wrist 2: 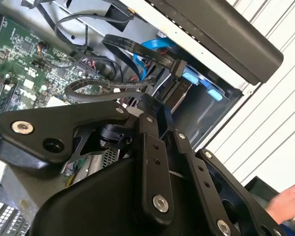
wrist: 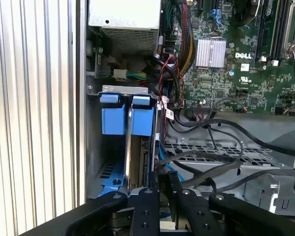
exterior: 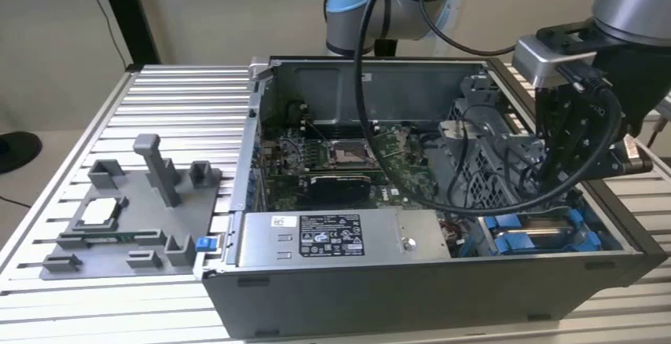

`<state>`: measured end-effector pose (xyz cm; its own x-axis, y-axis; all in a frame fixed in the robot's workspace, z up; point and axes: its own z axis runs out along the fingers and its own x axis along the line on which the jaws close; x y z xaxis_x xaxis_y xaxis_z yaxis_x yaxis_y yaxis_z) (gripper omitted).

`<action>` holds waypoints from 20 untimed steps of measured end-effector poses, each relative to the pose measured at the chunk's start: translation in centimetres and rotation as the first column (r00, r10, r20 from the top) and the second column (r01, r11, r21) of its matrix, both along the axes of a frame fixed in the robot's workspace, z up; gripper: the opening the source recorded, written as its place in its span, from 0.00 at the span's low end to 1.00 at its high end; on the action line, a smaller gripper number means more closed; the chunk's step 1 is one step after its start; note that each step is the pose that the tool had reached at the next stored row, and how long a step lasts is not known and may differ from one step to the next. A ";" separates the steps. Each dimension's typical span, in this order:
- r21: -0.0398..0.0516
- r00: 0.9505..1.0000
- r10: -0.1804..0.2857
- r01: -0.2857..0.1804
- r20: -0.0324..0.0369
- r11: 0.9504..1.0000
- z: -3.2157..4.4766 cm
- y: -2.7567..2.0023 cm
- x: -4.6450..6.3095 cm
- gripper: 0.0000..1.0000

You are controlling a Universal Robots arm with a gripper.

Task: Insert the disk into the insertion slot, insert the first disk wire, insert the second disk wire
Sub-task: 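Insert the first disk wire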

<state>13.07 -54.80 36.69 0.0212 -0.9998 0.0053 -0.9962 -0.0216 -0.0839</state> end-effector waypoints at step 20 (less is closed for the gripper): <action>0.003 1.000 -0.015 0.015 0.000 1.000 -1.02 -0.63 1.0 0.00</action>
<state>14.04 -55.43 35.66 0.0061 -1.0000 0.0024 -0.9965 -0.0062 -0.0837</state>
